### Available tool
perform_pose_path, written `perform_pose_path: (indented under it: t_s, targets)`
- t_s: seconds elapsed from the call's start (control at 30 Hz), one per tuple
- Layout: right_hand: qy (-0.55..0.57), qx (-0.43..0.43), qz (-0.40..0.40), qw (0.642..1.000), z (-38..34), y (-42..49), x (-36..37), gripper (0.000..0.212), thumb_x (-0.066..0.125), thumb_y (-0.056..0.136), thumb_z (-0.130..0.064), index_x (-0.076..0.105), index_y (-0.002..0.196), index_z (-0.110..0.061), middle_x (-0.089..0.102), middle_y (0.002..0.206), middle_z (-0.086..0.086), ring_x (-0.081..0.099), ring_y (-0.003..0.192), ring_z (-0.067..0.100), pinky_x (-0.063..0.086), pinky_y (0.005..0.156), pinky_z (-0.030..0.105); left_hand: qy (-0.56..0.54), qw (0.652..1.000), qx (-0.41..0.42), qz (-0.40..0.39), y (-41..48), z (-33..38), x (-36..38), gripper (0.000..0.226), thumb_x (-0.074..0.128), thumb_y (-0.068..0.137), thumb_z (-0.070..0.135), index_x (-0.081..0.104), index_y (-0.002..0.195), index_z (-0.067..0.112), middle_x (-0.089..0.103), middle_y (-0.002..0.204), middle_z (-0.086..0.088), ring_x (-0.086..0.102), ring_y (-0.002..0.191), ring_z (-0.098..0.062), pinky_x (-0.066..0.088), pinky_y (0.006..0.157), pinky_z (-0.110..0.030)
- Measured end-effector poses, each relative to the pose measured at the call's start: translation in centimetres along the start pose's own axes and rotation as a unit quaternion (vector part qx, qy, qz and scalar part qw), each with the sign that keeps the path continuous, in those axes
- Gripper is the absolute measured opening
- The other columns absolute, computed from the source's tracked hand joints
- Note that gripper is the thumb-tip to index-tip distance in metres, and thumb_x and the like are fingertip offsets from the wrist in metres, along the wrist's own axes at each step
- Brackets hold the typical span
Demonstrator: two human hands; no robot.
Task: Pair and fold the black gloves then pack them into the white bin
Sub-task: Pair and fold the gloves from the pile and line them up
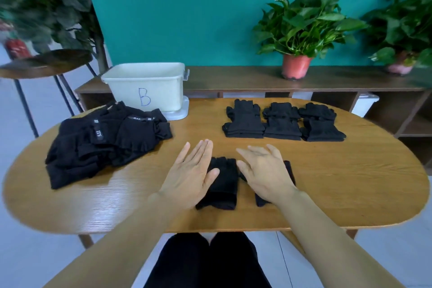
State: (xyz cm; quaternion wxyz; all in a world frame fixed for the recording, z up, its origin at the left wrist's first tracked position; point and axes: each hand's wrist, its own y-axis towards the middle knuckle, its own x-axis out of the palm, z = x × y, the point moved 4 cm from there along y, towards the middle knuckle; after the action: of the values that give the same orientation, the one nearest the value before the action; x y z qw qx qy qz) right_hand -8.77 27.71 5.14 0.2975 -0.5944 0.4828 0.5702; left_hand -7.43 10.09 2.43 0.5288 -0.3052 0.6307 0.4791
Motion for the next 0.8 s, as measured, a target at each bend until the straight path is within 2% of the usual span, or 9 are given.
perform_pose_path:
  t_s: [0.1, 0.2, 0.27, 0.37, 0.43, 0.63, 0.8]
  targets:
    - [-0.003, -0.023, 0.010, 1.000, -3.0, 1.6, 0.7, 0.044, 0.032, 0.106, -0.035, 0.040, 0.148, -0.023, 0.054, 0.142, -0.004, 0.024, 0.145, 0.009, 0.000, 0.119, 0.036, 0.002, 0.999, -0.031, 0.011, -2.3, -3.2, -1.0, 0.081, -0.012, 0.089, 0.057, -0.006, 0.156, 0.010, -0.008, 0.160, 0.002, -0.008, 0.150, -0.008, -0.021, 0.117, -0.028]
    - [-0.002, -0.048, 0.027, 0.998, -6.0, 3.2, 1.3, 0.043, 0.034, 0.106, -0.035, 0.042, 0.147, -0.024, 0.056, 0.139, -0.007, 0.024, 0.145, 0.008, 0.000, 0.119, 0.035, 0.008, 0.999, -0.052, 0.006, -4.4, -6.4, -1.6, 0.082, -0.009, 0.090, 0.056, -0.001, 0.156, 0.008, 0.004, 0.164, -0.003, -0.002, 0.151, -0.010, -0.017, 0.119, -0.030]
    - [-0.008, -0.068, 0.030, 0.997, -8.0, 4.3, 1.7, 0.043, 0.035, 0.105, -0.034, 0.043, 0.146, -0.024, 0.059, 0.136, -0.008, 0.025, 0.145, 0.008, 0.001, 0.120, 0.037, 0.014, 0.998, -0.063, 0.013, -5.6, -8.6, -1.8, 0.079, -0.002, 0.096, 0.054, 0.012, 0.156, 0.005, 0.019, 0.162, -0.006, 0.011, 0.151, -0.014, -0.011, 0.120, -0.030]
    - [-0.008, -0.089, 0.031, 0.995, -10.3, 6.0, 2.2, 0.042, 0.036, 0.105, -0.033, 0.045, 0.145, -0.024, 0.061, 0.132, -0.010, 0.025, 0.145, 0.008, -0.001, 0.118, 0.037, 0.036, 0.996, -0.079, 0.012, -6.7, -11.8, -2.0, 0.070, 0.007, 0.105, 0.046, 0.040, 0.146, 0.000, 0.048, 0.148, -0.011, 0.041, 0.141, -0.021, 0.009, 0.118, -0.036]
    - [-0.013, -0.096, 0.027, 0.995, -11.3, 7.4, 2.7, 0.041, 0.034, 0.106, -0.033, 0.045, 0.144, -0.025, 0.061, 0.132, -0.011, 0.024, 0.145, 0.008, -0.001, 0.117, 0.037, 0.050, 0.995, -0.087, 0.019, -6.5, -13.9, -2.0, 0.064, 0.013, 0.106, 0.041, 0.045, 0.143, 0.000, 0.054, 0.143, -0.010, 0.046, 0.137, -0.022, 0.012, 0.117, -0.037]
    - [-0.022, -0.111, 0.020, 0.993, -13.7, 13.4, 3.9, 0.038, 0.035, 0.105, -0.033, 0.049, 0.140, -0.026, 0.063, 0.128, -0.009, 0.026, 0.144, 0.011, 0.002, 0.116, 0.039, 0.079, 0.990, -0.095, 0.066, -2.6, -19.2, -3.5, 0.052, 0.027, 0.105, 0.032, 0.040, 0.147, 0.006, 0.051, 0.146, -0.006, 0.042, 0.140, -0.019, 0.004, 0.123, -0.031]
    - [-0.029, -0.117, 0.030, 0.992, -15.3, 19.8, 6.0, 0.030, 0.035, 0.103, -0.039, 0.058, 0.118, -0.026, 0.066, 0.110, -0.006, 0.040, 0.129, 0.016, 0.009, 0.108, 0.036, 0.079, 0.987, -0.110, 0.084, 2.0, -23.9, -2.8, 0.044, 0.043, 0.104, 0.023, 0.044, 0.146, 0.011, 0.051, 0.145, -0.001, 0.042, 0.138, -0.018, -0.004, 0.119, -0.028]
